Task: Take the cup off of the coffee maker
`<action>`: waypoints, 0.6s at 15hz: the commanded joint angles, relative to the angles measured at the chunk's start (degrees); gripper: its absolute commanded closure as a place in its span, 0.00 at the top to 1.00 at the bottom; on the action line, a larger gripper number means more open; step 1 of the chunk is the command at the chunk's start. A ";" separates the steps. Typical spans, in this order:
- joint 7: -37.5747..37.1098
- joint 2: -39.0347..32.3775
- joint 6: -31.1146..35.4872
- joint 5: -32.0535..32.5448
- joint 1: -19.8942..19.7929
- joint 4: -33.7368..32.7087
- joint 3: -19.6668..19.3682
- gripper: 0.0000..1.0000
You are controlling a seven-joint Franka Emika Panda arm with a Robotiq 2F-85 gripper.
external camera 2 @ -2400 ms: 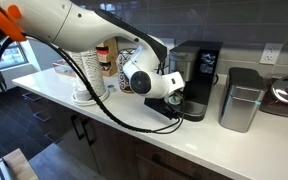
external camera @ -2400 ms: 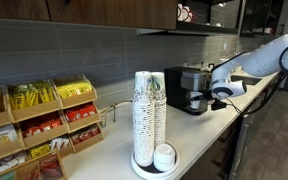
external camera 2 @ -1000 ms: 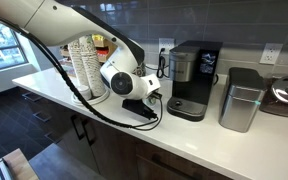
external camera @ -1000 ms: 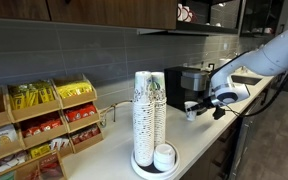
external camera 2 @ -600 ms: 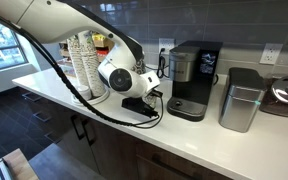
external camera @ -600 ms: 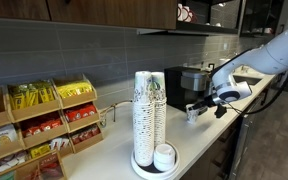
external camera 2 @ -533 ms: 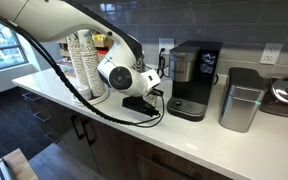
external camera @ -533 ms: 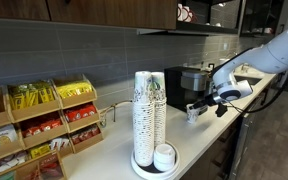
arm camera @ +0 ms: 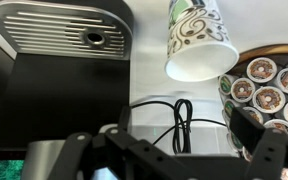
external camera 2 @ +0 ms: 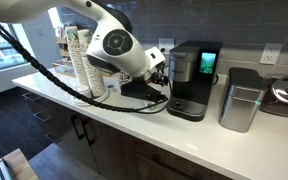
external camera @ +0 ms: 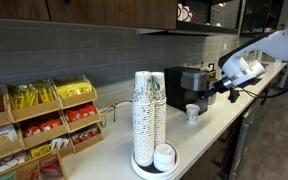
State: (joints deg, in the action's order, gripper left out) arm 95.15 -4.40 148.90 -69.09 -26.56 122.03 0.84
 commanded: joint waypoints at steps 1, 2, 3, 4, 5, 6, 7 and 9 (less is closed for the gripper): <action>-11.23 6.74 -3.08 15.84 4.61 5.37 -6.59 1.00; -14.28 7.70 -4.11 20.51 4.82 5.44 -7.39 1.00; -17.31 8.81 -5.62 25.30 5.40 5.39 -8.64 1.00; -20.39 9.95 -7.99 29.98 5.81 4.70 -9.75 1.00; -22.96 11.21 -11.07 34.20 6.29 3.89 -10.78 1.00; -24.31 12.03 -13.71 36.74 6.82 3.08 -11.67 1.00; -24.98 13.03 -16.32 38.49 7.44 2.40 -12.52 1.00; -25.07 15.01 -21.15 40.69 8.77 1.20 -14.09 1.00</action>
State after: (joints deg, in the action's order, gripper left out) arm 71.79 7.52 133.76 -32.67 -20.41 123.92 -10.32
